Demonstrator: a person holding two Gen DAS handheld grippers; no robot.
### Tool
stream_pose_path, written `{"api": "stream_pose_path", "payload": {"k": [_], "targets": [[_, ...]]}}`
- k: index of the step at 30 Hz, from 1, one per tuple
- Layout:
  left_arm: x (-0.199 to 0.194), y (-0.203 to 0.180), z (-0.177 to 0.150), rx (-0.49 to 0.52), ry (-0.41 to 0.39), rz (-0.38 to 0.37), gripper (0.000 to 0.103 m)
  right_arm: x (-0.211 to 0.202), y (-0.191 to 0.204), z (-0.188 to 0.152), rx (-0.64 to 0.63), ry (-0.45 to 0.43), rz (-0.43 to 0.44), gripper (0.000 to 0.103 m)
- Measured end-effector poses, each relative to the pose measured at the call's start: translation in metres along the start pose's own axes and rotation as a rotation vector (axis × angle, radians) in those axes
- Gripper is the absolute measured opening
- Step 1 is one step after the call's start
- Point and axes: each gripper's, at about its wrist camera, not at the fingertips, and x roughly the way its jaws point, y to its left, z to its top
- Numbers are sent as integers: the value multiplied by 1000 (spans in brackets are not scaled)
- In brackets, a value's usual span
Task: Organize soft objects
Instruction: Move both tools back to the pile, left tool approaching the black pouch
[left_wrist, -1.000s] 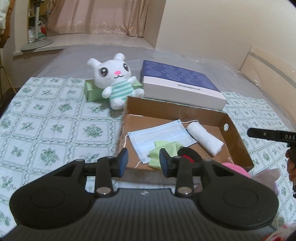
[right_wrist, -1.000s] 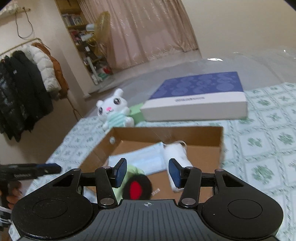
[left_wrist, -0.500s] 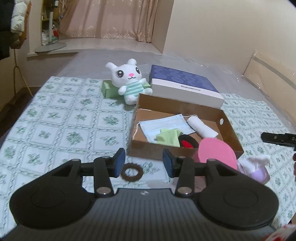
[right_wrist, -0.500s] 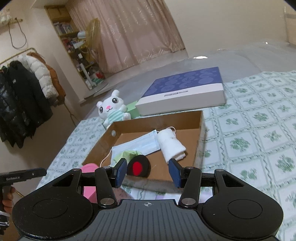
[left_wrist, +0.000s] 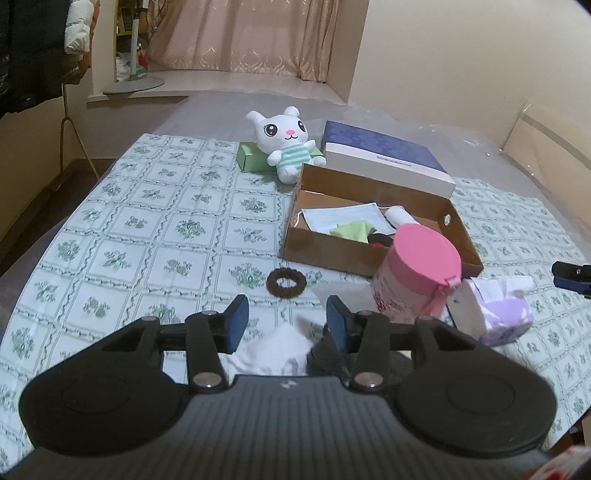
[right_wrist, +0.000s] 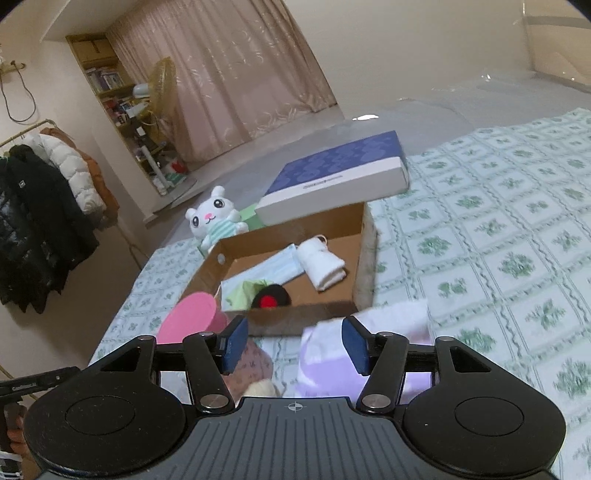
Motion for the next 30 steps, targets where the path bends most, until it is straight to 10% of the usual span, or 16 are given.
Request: {"api": "stream_pose_path", "payload": {"k": [30], "targets": [[-73, -14, -105, -141, 36, 21, 51, -45, 34, -120, -140, 158, -59, 58]]}}
